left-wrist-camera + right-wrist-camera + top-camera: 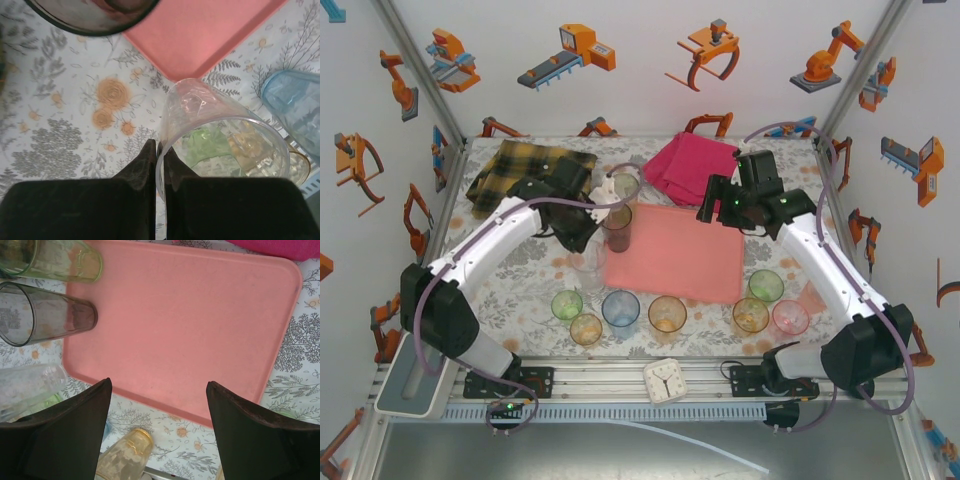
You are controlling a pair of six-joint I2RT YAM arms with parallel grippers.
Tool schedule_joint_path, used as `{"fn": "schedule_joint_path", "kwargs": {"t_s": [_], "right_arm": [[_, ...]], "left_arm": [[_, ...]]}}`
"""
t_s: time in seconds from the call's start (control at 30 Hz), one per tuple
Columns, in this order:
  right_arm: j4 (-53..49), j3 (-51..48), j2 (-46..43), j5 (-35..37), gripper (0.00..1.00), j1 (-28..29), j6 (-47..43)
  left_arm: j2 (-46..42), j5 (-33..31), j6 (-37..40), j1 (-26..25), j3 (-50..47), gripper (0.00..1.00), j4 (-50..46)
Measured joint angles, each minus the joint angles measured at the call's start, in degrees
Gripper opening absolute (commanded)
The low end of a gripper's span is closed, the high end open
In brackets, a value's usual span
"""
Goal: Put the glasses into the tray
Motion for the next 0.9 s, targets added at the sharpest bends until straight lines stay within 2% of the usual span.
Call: {"fn": "schedule_joint_path", "kwargs": {"t_s": [0.27,0.9], "right_arm": [[0.04,-0.22,-0.76,0.24,0.69,0.0,0.0],[-1.62,-0.39,-3.39,1.9,0.7,-0.04,-0.04]], "left_arm": [[1.64,0.09,-0.02,0.0,7.48,0.0,-0.07],[8.57,0.42,-0.48,-2.1,8.02,0.01,3.5]]}}
